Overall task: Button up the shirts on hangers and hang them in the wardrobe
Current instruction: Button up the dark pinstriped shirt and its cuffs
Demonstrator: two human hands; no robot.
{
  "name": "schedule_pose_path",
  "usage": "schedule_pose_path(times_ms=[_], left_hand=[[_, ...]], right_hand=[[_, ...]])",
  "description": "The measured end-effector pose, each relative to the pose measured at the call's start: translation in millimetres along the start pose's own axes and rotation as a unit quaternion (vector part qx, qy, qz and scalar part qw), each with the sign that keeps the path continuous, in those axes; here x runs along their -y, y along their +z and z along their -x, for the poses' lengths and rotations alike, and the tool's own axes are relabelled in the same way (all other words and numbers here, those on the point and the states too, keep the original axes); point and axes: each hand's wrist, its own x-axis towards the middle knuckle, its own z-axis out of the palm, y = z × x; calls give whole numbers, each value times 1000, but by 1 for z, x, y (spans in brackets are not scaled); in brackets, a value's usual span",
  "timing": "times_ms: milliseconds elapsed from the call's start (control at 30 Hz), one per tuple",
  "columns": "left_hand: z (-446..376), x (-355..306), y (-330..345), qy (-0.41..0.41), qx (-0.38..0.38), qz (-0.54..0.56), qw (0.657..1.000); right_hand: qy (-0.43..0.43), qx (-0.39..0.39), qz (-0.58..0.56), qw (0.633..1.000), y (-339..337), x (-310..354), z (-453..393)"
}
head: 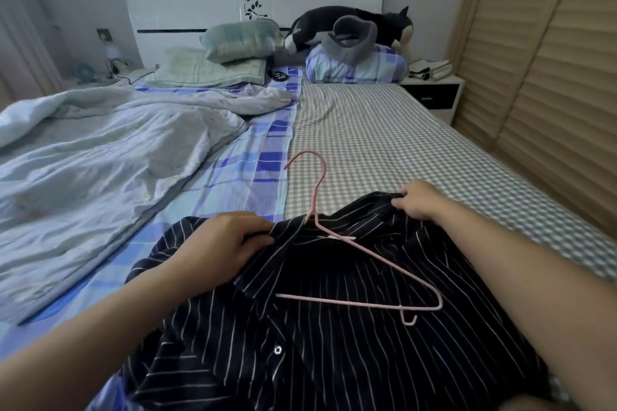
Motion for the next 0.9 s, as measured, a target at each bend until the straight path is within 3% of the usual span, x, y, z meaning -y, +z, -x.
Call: schedule_pose_path(times_ms=[67, 200, 367, 567, 667, 767, 833, 900], left_hand=[[-1, 3, -3, -6, -10, -15, 1000], [-12, 8, -10, -29, -38, -33, 998], [-43, 9, -36, -73, -102, -78, 989], [-82, 1, -57, -85, -110, -102, 985], [-87, -4, -60, -71, -116, -110, 985], [-80, -3, -58, -60, -99, -97, 988], [-72, -3, -57, -54, -89, -84, 991], [-67, -7, -56, -48, -92, -67, 992]], right_hand=[[6, -13, -103, 995, -10, -2, -1], [28, 17, -335, 942, -41, -12, 5], [-42, -14, -294, 955, -96, -19, 37], [20, 221, -340, 914, -113, -4, 75], [52, 261, -306, 914, -110, 9, 87], [63, 186, -356, 914, -111, 24, 93], [-1, 25, -444, 896, -115, 31, 85], [-71, -96, -513, 850, -124, 42, 84]])
